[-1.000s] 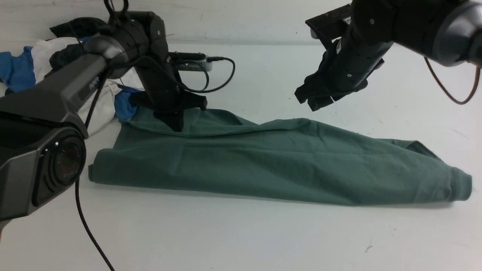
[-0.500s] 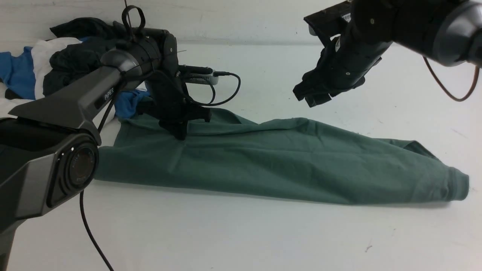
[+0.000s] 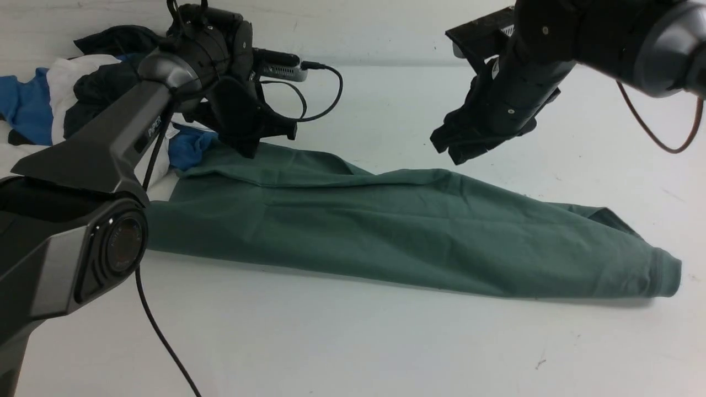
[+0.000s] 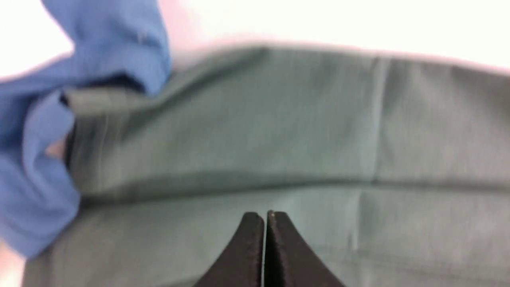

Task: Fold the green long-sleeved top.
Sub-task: Use both arms to drag the lower edge of the fabric forward and fold it over the upper edge

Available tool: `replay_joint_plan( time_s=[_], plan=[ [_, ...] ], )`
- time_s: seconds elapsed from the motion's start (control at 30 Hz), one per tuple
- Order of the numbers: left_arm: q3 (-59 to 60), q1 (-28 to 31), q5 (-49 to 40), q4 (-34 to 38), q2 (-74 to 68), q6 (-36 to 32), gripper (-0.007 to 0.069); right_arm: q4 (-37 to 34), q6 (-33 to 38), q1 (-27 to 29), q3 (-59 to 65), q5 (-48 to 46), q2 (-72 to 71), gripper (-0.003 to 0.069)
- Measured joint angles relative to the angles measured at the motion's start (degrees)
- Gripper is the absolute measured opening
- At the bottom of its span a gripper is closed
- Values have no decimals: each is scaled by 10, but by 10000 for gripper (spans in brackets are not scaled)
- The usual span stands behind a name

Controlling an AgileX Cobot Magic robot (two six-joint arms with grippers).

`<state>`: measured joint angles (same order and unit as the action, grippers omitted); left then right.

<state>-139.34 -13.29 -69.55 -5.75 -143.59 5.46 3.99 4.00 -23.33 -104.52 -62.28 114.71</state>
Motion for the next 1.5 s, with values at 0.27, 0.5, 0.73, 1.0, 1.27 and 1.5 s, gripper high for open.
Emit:
replay_joint_plan(
  time_s=[0.27,0.5,0.73,1.0,1.27,1.5],
  plan=[
    [68,17,-10,17,8,-8,-4,-2,4,0,0,-25,0,368],
    [136,18,-10,-12,39,10,-4,-3,27,0,0,-30,0,368],
    [136,18,30,-24,29,13,-4,-15,32,0,0,-11,0,368],
    [136,18,234,-25,21,39,-4,-22,32,0,0,-3,0,368],
    [90,18,100,-52,28,42,-4,-24,36,0,0,-64,0,363],
    [72,18,-9,-34,91,-9,-4,25,35,21,7,-85,-15,246]
  ],
)
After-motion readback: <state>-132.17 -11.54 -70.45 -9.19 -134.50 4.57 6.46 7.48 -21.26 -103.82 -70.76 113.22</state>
